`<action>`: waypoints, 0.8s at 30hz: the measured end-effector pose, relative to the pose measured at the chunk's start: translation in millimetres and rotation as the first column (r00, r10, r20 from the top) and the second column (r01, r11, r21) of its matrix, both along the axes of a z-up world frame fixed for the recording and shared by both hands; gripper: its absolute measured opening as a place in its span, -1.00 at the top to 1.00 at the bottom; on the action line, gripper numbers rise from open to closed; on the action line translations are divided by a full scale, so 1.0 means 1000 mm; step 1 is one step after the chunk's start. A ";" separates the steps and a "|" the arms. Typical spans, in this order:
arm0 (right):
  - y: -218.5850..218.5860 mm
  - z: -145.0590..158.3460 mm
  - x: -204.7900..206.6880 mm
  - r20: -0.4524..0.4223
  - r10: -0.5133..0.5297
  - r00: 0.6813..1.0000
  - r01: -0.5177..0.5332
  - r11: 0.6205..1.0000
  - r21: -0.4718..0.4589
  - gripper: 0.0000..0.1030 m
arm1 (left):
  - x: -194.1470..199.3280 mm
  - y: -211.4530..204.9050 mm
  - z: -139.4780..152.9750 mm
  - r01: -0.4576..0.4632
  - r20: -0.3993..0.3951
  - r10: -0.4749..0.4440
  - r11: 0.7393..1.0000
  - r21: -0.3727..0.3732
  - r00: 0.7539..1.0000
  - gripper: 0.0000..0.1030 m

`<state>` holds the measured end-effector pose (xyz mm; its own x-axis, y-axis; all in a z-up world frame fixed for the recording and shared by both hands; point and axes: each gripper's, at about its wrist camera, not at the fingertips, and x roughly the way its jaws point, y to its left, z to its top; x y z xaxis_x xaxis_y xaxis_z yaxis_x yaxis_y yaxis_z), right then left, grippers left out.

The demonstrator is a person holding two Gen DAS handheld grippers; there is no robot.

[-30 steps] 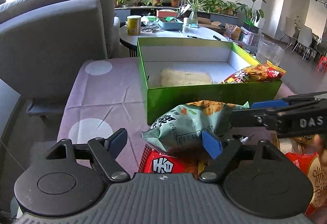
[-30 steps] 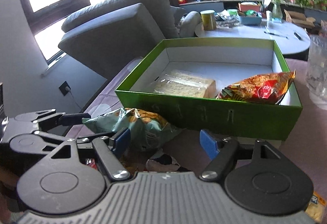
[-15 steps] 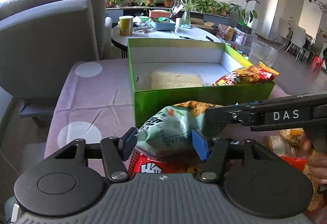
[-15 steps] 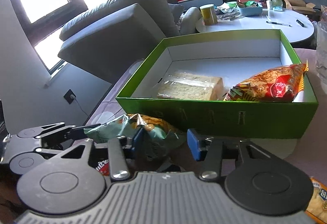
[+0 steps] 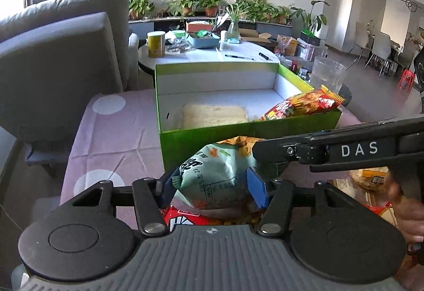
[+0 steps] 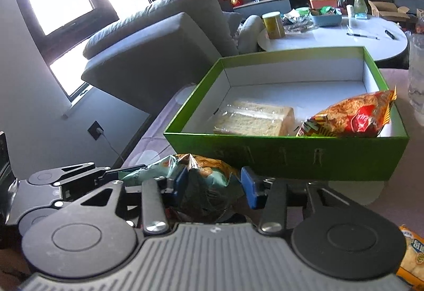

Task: Organize snacks

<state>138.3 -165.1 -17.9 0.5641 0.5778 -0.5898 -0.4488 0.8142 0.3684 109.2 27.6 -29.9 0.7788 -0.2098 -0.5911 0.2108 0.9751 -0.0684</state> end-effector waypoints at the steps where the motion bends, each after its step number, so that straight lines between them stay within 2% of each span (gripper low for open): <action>1: -0.001 0.002 -0.002 0.004 0.000 1.000 0.000 1.000 0.002 -0.25 | -0.001 0.000 0.002 -0.001 0.005 0.001 1.000 -0.001 1.000 -0.03; 17: -0.011 0.034 -0.022 0.097 -0.005 0.995 -0.001 0.998 0.065 -0.25 | -0.018 -0.020 0.040 0.034 0.112 -0.038 0.999 0.036 0.993 -0.02; 21: -0.013 0.042 -0.023 0.119 0.014 0.993 -0.025 0.995 0.095 -0.25 | -0.017 -0.029 0.049 0.084 0.139 -0.086 0.996 0.021 0.987 -0.02; 24: -0.011 0.048 -0.021 0.128 0.017 0.992 -0.033 0.992 0.122 -0.25 | -0.012 -0.038 0.054 0.094 0.166 -0.103 0.994 0.056 0.981 -0.02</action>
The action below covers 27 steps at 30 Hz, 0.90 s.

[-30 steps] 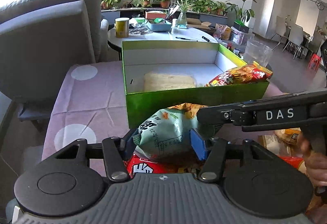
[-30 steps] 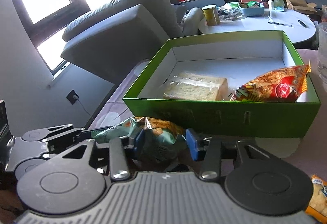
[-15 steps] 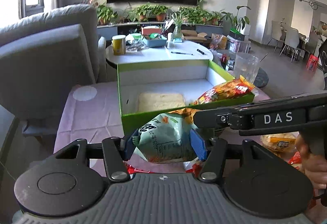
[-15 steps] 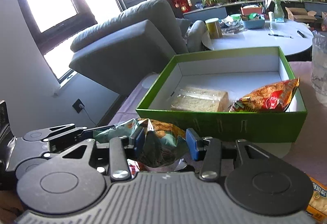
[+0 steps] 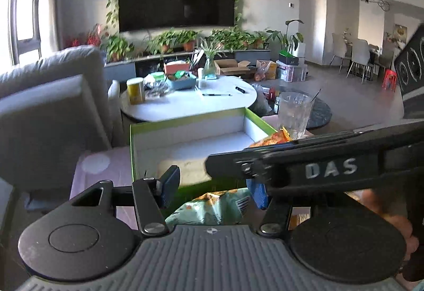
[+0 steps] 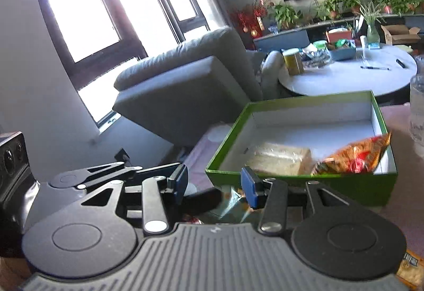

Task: Organize snacks

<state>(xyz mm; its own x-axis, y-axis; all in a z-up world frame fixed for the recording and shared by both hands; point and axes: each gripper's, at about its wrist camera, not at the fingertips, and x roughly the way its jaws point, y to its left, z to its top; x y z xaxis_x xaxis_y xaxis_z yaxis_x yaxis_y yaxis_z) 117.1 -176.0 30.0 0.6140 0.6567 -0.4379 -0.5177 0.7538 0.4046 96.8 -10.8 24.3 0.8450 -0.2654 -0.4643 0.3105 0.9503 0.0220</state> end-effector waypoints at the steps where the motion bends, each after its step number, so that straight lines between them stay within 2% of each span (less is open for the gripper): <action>1: 0.001 0.002 0.001 0.012 -0.002 1.000 0.002 1.000 -0.005 -0.25 | 0.001 -0.002 0.001 -0.001 0.004 0.001 1.000 0.009 1.000 -0.03; 3: 0.001 0.004 0.003 0.026 -0.011 1.000 0.012 1.000 -0.018 -0.25 | 0.002 -0.001 0.001 -0.012 0.005 0.012 1.000 0.015 1.000 -0.04; 6: -0.010 0.002 0.007 0.028 -0.051 0.998 0.052 0.998 -0.033 -0.25 | 0.001 0.009 -0.007 -0.049 -0.013 0.049 0.999 0.007 0.999 -0.27; 7: -0.014 -0.002 0.011 0.016 -0.056 0.998 0.057 0.997 -0.055 -0.25 | -0.001 0.015 -0.012 -0.073 -0.020 0.073 0.997 0.006 0.997 -0.37; 11: -0.019 -0.026 0.019 -0.012 -0.093 0.996 0.089 0.982 -0.164 -0.26 | -0.003 0.035 -0.034 -0.116 -0.078 0.116 0.993 0.009 0.990 -0.53; 15: -0.014 -0.046 0.022 -0.052 -0.046 0.998 0.036 0.982 -0.185 -0.26 | 0.003 0.038 -0.051 -0.112 -0.128 0.117 0.993 0.041 0.985 -0.53; 22: 0.007 -0.061 0.032 -0.104 -0.014 0.995 -0.009 0.976 -0.218 -0.26 | 0.021 0.031 -0.070 -0.066 -0.168 0.072 0.997 0.041 0.983 -0.52; 25: 0.009 -0.065 0.036 -0.117 -0.041 0.992 0.014 0.975 -0.222 -0.26 | 0.028 0.029 -0.074 -0.052 -0.186 0.057 0.998 0.030 0.981 -0.36; 27: 0.009 -0.066 0.039 -0.137 -0.030 0.990 0.001 0.979 -0.203 -0.26 | 0.029 0.026 -0.076 -0.035 -0.192 0.039 0.999 0.026 0.981 -0.33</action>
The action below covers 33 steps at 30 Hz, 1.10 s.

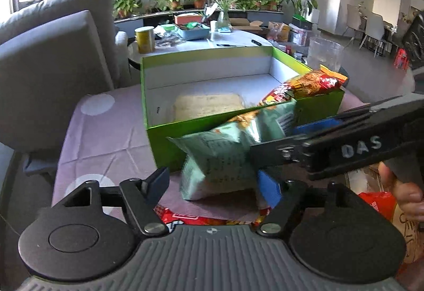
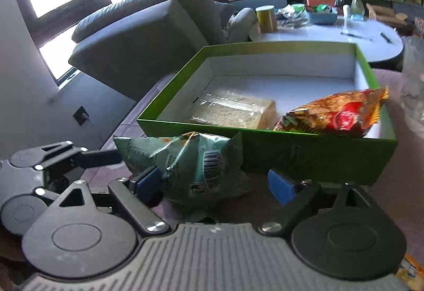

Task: Organize snacks
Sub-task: 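Carry the pale green chip bag with the right gripper over the box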

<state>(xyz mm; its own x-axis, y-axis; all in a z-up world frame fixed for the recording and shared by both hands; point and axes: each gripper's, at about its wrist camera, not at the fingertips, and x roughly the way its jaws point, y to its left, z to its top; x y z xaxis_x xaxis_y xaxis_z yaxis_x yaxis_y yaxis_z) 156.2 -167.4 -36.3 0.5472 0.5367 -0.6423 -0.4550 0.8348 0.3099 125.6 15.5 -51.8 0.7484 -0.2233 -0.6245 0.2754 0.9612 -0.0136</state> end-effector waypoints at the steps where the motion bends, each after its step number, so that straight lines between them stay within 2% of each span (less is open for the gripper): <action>1: 0.000 -0.001 0.002 -0.015 0.011 1.000 -0.011 1.000 0.019 -0.26 | 0.000 -0.002 0.000 0.012 -0.001 -0.012 1.000 -0.002 1.000 -0.30; 4: -0.001 -0.001 0.006 -0.038 0.028 0.999 -0.025 0.998 0.063 -0.25 | 0.002 -0.007 0.000 0.027 0.003 -0.027 1.000 0.010 1.000 -0.27; 7: 0.003 0.002 0.004 -0.017 0.040 0.999 -0.039 0.998 0.048 -0.25 | 0.005 -0.009 0.002 0.027 0.004 -0.027 0.999 0.018 1.000 -0.26; 23: 0.005 0.000 0.013 -0.036 0.039 0.999 -0.037 0.997 0.066 -0.25 | 0.014 -0.007 0.004 0.015 0.001 -0.015 1.000 0.002 1.000 -0.25; 25: 0.006 0.001 0.012 -0.031 0.051 0.998 -0.049 0.997 0.064 -0.25 | 0.012 -0.009 0.006 0.010 0.010 -0.010 1.000 0.010 1.000 -0.21; 27: 0.007 0.003 0.010 -0.024 0.062 0.998 -0.061 0.996 0.058 -0.13 | 0.008 -0.010 0.010 0.010 0.023 -0.011 1.000 0.015 1.000 -0.21; 33: 0.002 0.027 -0.004 0.021 0.040 0.999 -0.042 0.994 0.106 -0.12 | -0.010 -0.010 0.043 0.010 0.130 -0.012 1.000 0.016 0.991 -0.21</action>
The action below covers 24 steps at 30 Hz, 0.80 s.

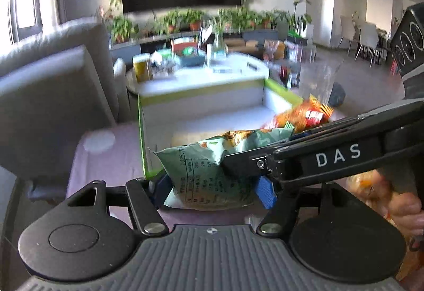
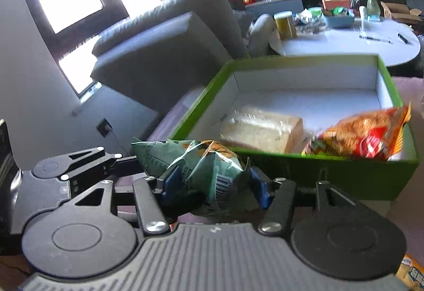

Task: Organize snacks
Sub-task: 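Carry the pale green chip bag with the right gripper over the box, then lower the green chip bag into the box and open the right gripper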

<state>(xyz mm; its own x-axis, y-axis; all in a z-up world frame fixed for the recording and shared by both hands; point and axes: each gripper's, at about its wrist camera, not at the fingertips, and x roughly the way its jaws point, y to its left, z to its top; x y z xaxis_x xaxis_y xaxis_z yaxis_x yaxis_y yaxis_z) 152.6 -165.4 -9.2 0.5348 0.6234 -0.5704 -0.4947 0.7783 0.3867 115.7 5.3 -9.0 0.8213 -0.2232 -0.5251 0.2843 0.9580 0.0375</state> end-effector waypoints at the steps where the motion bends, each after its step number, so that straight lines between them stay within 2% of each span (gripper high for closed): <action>1: -0.001 0.008 -0.003 0.021 -0.004 1.000 0.004 1.000 0.010 -0.12 | -0.002 0.000 0.008 0.004 0.024 -0.004 1.000 0.003 1.000 -0.21; 6: -0.007 0.035 -0.005 0.107 -0.029 0.994 0.025 0.999 0.046 -0.12 | 0.007 -0.004 0.033 0.016 0.088 -0.018 1.000 0.021 0.996 -0.21; 11: -0.009 0.047 0.012 0.135 -0.064 0.989 0.057 0.997 0.054 -0.12 | 0.031 -0.008 0.043 0.027 0.088 -0.027 1.000 0.002 0.996 -0.21; 24: -0.009 0.028 0.063 0.092 -0.118 0.989 0.114 0.992 0.052 -0.12 | 0.097 -0.011 0.023 0.037 0.030 -0.038 0.999 0.029 0.999 -0.22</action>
